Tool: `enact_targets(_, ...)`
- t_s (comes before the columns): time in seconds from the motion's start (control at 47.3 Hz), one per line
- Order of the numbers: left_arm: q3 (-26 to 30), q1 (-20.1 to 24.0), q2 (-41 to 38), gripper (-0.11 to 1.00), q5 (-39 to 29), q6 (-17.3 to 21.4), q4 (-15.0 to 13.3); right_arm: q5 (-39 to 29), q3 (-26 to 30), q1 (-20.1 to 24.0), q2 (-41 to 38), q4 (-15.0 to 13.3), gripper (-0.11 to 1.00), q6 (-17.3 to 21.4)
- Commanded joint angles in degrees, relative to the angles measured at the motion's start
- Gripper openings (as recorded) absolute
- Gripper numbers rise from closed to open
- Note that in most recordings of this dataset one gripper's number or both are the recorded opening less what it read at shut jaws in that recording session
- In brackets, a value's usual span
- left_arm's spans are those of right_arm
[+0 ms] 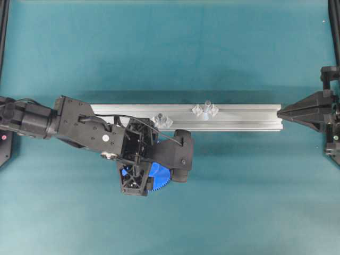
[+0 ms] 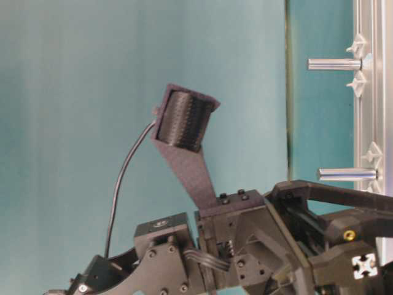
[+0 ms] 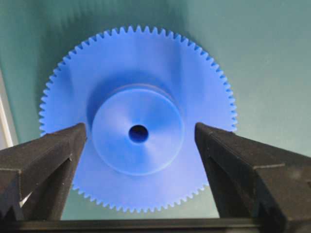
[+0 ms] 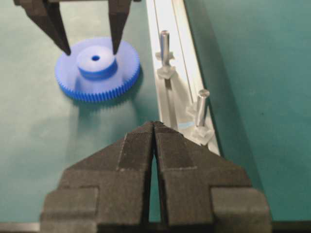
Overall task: Find the location of the shaft and insert the large gear.
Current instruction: 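Close the left gripper on the hub and lift the gear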
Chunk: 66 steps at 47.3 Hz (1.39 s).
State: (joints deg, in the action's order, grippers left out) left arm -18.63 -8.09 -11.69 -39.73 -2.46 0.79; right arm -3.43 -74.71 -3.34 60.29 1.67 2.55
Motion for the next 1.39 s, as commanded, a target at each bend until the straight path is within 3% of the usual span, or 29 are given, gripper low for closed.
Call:
enact_targets(0.0, 1.41, -0.35, 0.62, 0.94, 0.18, 0.09, 0.18, 0.26, 0.62, -0.35, -0.26, 0.0, 0.03, 0.53)
enact_targets(0.866, 0.26, -0.35, -3.87, 0.93, 0.7, -0.26, 0.18, 0.09, 0.53, -0.62, 0.18, 0.09, 0.03, 1.49)
enact_targets(0.993, 0.0, -0.35, -4.04, 0.88, 0.0, -0.26, 0.18, -1.41, 0.7, -0.62, 0.35, 0.0, 0.03, 1.76)
enact_targets(1.12, -0.18, -0.35, -3.78, 0.71, -1.14, -0.09, 0.18, -2.46, 0.79, -0.62, 0.88, 0.0, 0.03, 1.76)
enact_targets(1.373, 0.0, -0.35, -3.6, 0.71, -1.41, -0.09, 0.26, -2.55, 0.79, -0.62, 2.37, -0.09, 0.03, 1.67)
